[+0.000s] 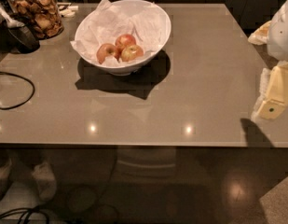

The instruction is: Pick apple from white bowl

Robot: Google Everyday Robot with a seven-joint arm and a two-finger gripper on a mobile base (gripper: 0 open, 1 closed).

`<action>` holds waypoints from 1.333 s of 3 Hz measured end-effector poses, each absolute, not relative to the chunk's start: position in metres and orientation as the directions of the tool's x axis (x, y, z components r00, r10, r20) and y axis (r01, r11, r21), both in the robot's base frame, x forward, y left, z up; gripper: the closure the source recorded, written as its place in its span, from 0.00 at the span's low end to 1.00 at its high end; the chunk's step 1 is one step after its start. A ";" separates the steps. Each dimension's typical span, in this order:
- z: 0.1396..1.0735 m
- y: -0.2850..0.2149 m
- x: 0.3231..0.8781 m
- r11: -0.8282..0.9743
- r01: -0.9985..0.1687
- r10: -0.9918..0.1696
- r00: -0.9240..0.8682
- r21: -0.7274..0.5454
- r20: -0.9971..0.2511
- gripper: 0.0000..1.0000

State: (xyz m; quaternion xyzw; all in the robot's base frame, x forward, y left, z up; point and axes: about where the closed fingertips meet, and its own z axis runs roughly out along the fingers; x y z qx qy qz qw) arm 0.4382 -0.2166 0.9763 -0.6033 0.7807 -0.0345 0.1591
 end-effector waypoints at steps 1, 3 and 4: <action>0.980 -0.212 0.443 0.265 -0.931 -0.955 -0.218 -0.249 -0.202 0.00; 1.008 -0.182 0.506 0.372 -0.900 -0.919 -0.322 -0.228 -0.228 0.00; 1.010 -0.179 0.511 0.374 -0.896 -0.917 -0.318 -0.241 -0.240 0.00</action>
Offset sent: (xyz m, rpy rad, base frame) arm 0.0597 0.0291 0.0304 0.0178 0.1007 -0.1553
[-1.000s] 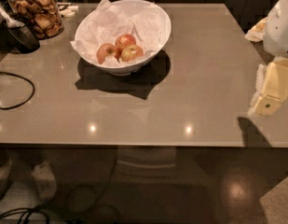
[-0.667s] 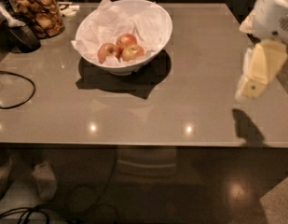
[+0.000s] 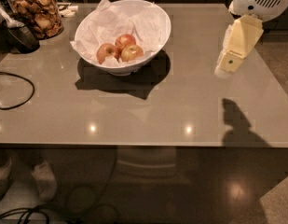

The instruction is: Pick apple from white bowl

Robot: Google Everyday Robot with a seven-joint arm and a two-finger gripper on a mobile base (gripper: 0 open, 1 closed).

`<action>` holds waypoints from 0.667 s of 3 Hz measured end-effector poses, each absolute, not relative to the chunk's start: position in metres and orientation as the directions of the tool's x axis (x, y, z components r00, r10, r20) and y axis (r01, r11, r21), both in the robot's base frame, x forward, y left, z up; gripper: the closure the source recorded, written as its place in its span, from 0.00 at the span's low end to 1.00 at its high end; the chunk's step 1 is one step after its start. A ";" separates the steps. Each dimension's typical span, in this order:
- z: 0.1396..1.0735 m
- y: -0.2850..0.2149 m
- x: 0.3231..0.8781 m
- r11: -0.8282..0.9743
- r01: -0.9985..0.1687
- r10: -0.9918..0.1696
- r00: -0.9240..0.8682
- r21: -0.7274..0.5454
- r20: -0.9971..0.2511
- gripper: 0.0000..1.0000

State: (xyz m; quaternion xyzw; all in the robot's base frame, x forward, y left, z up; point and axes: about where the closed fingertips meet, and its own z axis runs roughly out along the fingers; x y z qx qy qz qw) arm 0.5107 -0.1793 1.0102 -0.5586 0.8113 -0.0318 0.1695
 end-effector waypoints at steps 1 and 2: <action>1.008 -0.162 0.529 0.406 -0.890 -0.890 -0.332 -0.207 -0.313 0.00; 1.011 -0.140 0.552 0.413 -0.894 -0.872 -0.333 -0.176 -0.358 0.00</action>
Offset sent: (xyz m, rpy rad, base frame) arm 0.0642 0.0663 0.0052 0.1897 0.0599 -0.0010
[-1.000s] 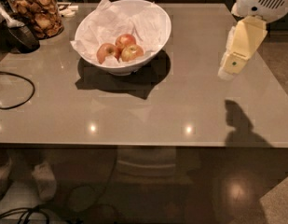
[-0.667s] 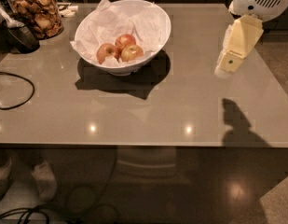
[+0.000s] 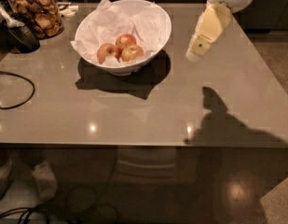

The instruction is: Pick apple from white bowl

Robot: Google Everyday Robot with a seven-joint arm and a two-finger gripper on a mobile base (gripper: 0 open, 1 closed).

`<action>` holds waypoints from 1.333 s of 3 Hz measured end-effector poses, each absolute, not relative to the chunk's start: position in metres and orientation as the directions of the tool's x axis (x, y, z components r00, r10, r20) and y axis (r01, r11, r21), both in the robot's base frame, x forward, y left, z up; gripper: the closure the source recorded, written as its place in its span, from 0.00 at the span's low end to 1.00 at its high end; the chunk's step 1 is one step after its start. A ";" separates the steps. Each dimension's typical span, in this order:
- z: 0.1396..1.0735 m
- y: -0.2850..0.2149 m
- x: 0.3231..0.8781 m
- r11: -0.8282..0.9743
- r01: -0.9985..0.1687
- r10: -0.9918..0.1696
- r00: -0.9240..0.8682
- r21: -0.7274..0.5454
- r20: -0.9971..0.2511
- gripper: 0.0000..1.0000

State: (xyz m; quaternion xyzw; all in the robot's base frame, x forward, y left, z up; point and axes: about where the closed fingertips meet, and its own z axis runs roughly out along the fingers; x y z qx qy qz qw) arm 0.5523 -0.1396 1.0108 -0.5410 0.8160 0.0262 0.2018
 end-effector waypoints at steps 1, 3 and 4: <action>1.014 -0.123 0.571 0.416 -0.896 -0.863 -0.335 -0.156 -0.378 0.00; 1.019 -0.084 0.598 0.401 -0.906 -0.862 -0.324 -0.134 -0.390 0.11; 1.018 -0.068 0.607 0.391 -0.912 -0.865 -0.317 -0.126 -0.390 0.11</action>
Offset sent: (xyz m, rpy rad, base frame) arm 0.0386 0.0497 0.0121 0.0335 0.0793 0.0262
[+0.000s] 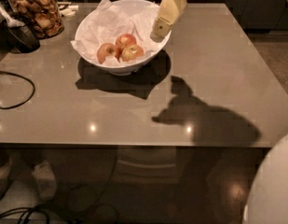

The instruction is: Pick apple from white bowl

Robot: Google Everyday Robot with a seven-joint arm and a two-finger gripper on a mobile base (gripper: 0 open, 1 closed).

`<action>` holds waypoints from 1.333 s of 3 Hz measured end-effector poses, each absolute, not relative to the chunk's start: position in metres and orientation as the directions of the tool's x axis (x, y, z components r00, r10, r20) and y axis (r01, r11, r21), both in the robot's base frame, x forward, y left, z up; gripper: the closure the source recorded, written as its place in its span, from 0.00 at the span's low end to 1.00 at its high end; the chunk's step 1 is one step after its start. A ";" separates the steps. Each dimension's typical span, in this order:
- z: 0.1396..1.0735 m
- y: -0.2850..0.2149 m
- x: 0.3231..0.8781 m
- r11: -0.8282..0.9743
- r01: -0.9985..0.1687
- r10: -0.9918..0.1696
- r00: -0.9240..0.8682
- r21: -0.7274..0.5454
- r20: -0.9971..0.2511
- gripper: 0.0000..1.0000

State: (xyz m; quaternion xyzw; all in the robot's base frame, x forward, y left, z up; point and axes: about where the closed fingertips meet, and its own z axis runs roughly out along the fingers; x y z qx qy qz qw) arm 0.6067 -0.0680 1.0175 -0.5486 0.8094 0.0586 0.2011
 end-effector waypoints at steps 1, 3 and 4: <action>1.014 -0.051 0.614 0.372 -0.920 -0.874 -0.302 -0.123 -0.381 0.12; 1.002 -0.024 0.632 0.351 -0.928 -0.891 -0.289 -0.126 -0.351 0.13; 0.994 -0.013 0.648 0.353 -0.927 -0.897 -0.296 -0.130 -0.327 0.20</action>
Offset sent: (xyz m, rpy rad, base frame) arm 0.0038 0.0340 -0.0176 -0.0927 0.1016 0.0612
